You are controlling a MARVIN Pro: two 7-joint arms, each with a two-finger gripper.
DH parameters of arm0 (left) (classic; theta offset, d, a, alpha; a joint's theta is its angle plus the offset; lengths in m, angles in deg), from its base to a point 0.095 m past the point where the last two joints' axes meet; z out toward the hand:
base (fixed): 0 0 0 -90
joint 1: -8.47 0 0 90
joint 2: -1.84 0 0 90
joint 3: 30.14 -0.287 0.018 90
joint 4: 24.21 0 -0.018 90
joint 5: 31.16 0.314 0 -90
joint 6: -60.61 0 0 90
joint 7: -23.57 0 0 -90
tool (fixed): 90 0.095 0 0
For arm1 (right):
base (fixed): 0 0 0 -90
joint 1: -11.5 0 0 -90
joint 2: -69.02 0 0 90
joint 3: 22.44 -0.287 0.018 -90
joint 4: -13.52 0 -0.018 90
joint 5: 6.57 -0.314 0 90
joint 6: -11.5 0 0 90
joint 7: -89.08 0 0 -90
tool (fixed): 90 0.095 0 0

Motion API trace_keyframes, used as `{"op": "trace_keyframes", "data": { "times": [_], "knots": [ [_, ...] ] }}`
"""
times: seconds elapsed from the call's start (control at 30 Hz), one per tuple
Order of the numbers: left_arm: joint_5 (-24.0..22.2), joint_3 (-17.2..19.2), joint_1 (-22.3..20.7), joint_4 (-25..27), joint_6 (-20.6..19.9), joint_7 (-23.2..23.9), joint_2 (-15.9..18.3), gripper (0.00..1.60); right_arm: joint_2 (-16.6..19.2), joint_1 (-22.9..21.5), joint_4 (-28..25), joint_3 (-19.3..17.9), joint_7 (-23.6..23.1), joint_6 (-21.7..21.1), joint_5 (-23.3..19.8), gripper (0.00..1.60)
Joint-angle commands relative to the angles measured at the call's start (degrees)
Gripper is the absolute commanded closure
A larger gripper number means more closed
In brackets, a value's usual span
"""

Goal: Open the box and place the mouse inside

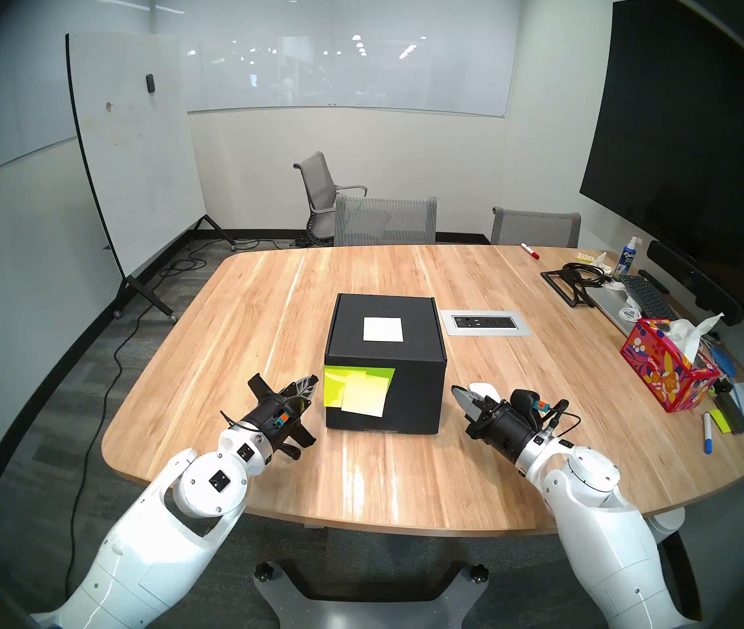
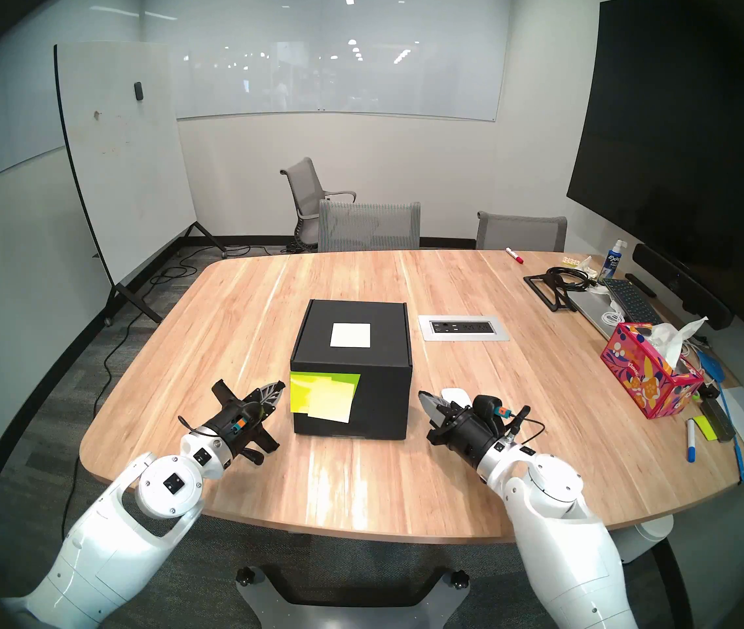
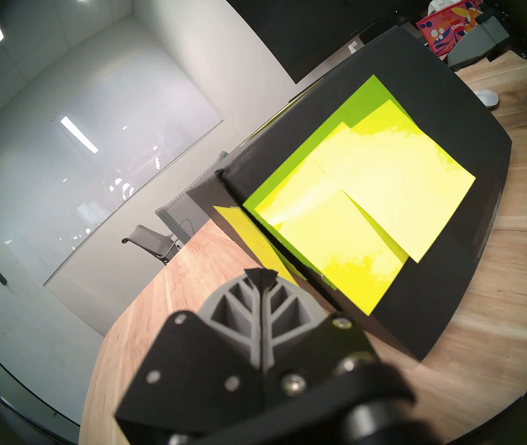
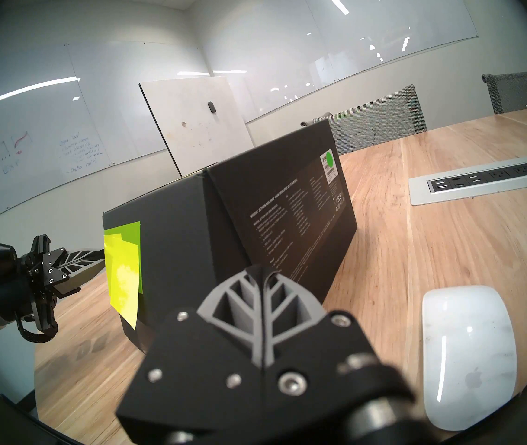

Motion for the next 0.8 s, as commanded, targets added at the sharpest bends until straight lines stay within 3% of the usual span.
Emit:
{"op": "trace_keyframes", "data": {
  "times": [0.0,0.77],
  "knots": [
    [0.14,0.03,-0.28,0.96,0.32,-0.09,0.06,1.60,0.14,-0.65,-0.87,-0.01,0.01,-0.07,0.12,1.60],
    [0.14,0.03,-0.28,0.96,0.32,-0.09,0.06,1.60,0.08,-0.65,-0.87,-0.06,-0.03,-0.10,0.18,1.60]
  ]
}}
